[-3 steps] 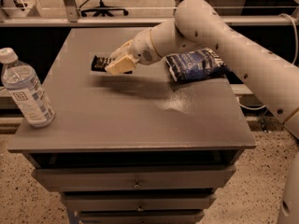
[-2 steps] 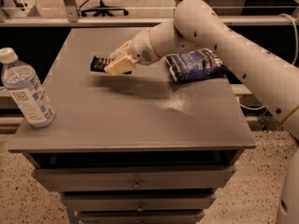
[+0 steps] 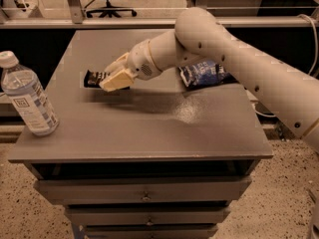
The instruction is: Move rxbar chocolate near blue plastic bottle
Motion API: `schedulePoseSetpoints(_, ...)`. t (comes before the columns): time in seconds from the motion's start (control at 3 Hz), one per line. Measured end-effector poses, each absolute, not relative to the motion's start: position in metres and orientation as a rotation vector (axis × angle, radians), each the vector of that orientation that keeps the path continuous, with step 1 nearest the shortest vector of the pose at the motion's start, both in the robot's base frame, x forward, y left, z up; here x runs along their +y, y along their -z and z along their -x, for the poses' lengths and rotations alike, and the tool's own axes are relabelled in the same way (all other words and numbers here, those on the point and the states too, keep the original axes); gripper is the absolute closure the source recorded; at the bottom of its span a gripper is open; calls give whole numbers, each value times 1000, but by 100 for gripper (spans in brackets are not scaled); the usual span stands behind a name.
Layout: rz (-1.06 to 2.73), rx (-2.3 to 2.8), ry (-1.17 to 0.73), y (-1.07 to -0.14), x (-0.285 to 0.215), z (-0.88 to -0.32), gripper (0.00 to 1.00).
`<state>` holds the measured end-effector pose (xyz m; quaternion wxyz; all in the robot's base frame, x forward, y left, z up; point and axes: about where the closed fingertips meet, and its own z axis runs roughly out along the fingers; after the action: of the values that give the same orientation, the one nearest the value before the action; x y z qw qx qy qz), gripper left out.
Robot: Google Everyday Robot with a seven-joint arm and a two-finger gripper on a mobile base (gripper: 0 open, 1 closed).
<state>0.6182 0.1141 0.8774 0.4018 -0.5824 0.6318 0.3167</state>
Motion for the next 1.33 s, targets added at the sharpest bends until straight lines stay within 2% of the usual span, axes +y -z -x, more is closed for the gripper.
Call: schedulePoseSetpoints(1.33,1541,1602,-940,-847,148,-572,100)
